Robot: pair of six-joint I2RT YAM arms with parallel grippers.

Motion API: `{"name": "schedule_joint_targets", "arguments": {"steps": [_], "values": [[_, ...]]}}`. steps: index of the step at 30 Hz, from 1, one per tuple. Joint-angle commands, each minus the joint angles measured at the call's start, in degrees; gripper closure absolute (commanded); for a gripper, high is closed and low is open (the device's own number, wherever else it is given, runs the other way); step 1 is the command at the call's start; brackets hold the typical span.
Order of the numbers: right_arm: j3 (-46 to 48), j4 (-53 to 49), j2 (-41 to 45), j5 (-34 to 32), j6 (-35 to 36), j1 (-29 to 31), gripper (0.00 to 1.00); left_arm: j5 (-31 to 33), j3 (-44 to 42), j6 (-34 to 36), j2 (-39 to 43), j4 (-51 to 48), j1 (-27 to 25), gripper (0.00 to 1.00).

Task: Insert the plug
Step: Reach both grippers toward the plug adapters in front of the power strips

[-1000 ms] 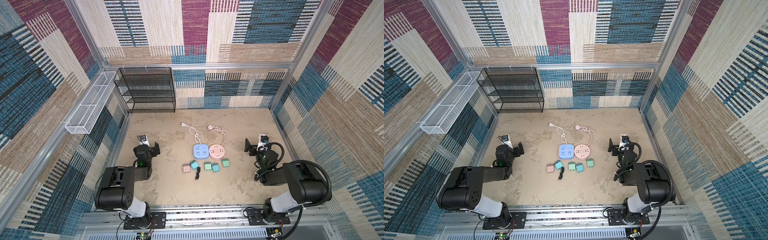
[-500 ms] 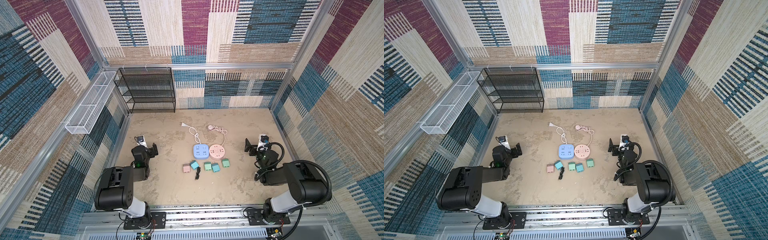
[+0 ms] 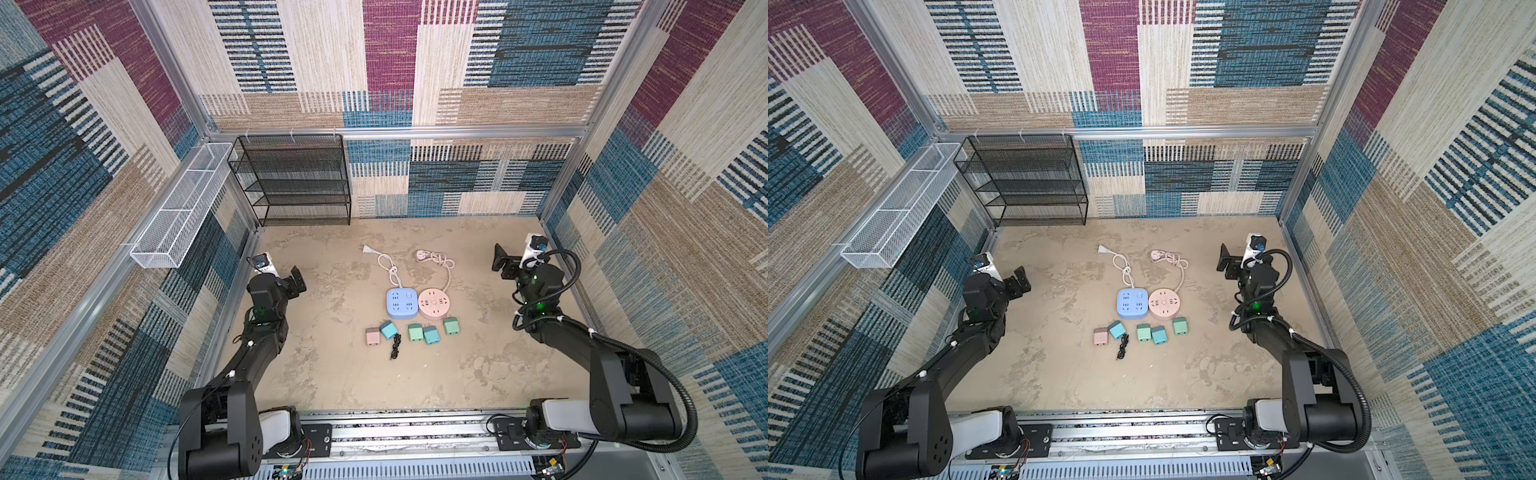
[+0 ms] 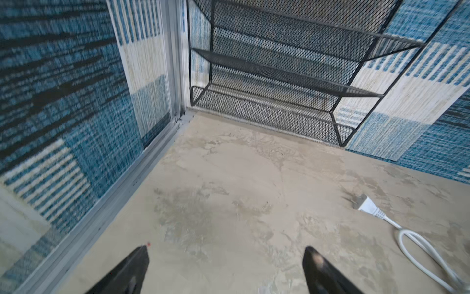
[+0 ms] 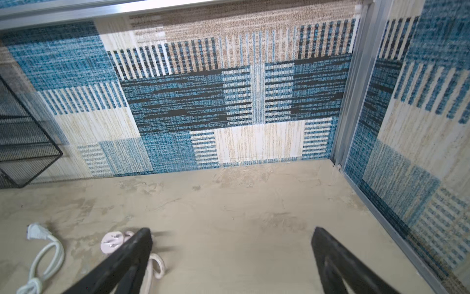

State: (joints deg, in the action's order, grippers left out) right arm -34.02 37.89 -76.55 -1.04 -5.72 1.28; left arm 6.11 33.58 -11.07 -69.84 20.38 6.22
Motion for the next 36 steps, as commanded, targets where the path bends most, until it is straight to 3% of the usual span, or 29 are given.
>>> {"name": "schedule_joint_targets", "arguments": {"steps": [1, 4, 6, 10, 16, 21, 27, 36], "values": [[-2.7, -18.7, 2.9, -5.5, -6.7, 3.9, 0.00, 2.3, 4.6, -10.6, 1.7, -13.8, 0.0, 0.01], [-6.5, -29.9, 4.5, -6.2, -9.3, 8.0, 0.00, -4.3, 9.0, -17.7, 1.6, -21.5, -0.5, 0.01], [-9.9, -38.8, 4.8, -7.1, -11.8, 11.4, 0.01, -10.9, 11.2, -18.2, 0.1, -23.3, -2.7, 0.02], [-11.9, -50.5, 8.3, -10.8, -16.3, 18.6, 0.03, -10.8, 19.1, -15.3, -3.9, -33.6, -13.3, 0.01], [-12.7, -62.4, 10.9, -7.1, -20.4, 22.6, 0.08, -11.4, 23.9, -14.0, -6.5, -45.4, -24.2, 0.01], [-10.6, -63.4, 10.0, -1.5, -22.6, 25.4, 0.19, -12.6, 24.6, -13.5, -8.0, -50.9, -31.5, 0.01], [-7.6, -61.8, 5.8, -0.8, -22.9, 26.8, 0.34, -17.9, 22.4, -17.2, -7.5, -47.5, -35.9, 0.01], [-6.7, -59.6, 0.7, 0.5, -22.1, 28.3, 0.35, -22.0, 22.4, -21.4, -8.6, -43.4, -37.7, 0.04]]}}
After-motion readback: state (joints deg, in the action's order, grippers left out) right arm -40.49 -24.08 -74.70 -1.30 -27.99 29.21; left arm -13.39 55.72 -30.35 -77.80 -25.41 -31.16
